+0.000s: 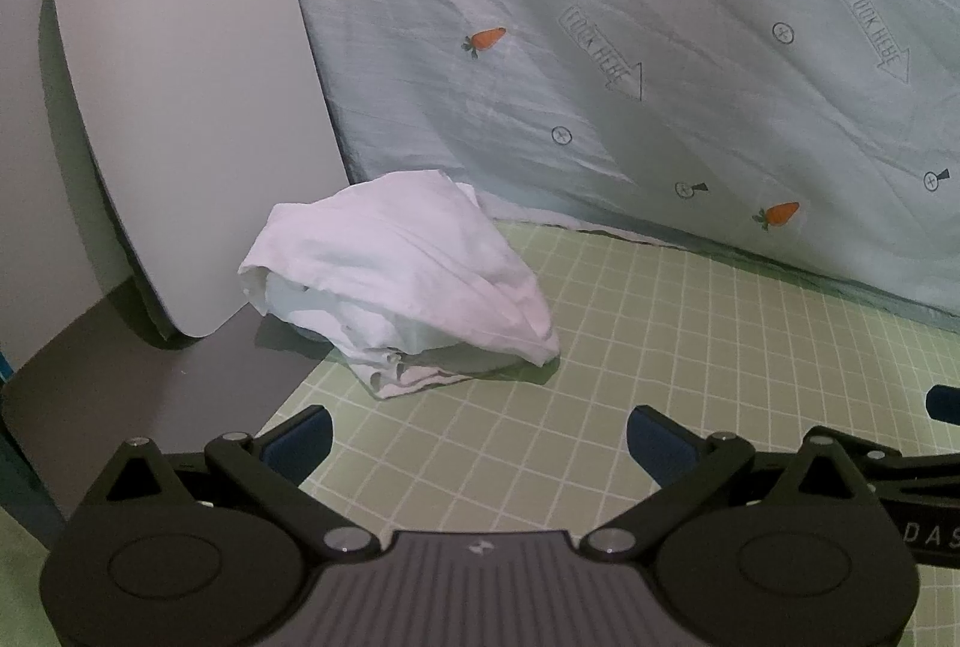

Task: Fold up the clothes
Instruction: 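Move both grippers toward the crumpled white shirt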

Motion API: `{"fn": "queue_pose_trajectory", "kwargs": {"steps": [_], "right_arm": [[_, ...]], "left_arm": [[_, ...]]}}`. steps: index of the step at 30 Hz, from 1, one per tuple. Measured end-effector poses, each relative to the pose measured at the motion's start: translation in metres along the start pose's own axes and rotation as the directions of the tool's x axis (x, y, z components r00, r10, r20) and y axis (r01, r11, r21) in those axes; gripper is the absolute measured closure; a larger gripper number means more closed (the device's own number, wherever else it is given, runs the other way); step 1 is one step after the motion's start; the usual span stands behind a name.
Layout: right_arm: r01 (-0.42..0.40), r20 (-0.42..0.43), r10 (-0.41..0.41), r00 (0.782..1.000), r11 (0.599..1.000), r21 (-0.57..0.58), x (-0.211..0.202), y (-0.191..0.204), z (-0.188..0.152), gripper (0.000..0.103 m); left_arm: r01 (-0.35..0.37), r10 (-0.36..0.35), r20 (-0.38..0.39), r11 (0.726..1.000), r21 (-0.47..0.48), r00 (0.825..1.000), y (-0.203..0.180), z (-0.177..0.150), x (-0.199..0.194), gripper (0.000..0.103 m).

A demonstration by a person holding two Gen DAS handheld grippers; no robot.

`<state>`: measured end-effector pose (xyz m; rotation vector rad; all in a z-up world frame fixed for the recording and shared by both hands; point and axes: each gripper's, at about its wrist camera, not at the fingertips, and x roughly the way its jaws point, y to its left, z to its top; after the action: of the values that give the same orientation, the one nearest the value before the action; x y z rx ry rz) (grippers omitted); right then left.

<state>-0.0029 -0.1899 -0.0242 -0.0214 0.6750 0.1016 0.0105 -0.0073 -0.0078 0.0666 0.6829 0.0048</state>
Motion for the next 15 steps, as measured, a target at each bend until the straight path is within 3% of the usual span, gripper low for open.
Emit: {"fn": "queue_pose_trajectory", "kwargs": {"steps": [15], "right_arm": [[0.013, -0.034, -0.013, 0.999, 1.000, 0.002, 0.027, -0.004, 0.008, 0.000]], "left_arm": [[0.019, -0.020, -0.054, 1.000, -0.006, 0.998, -0.002, 0.010, 0.034, 0.000]]}}
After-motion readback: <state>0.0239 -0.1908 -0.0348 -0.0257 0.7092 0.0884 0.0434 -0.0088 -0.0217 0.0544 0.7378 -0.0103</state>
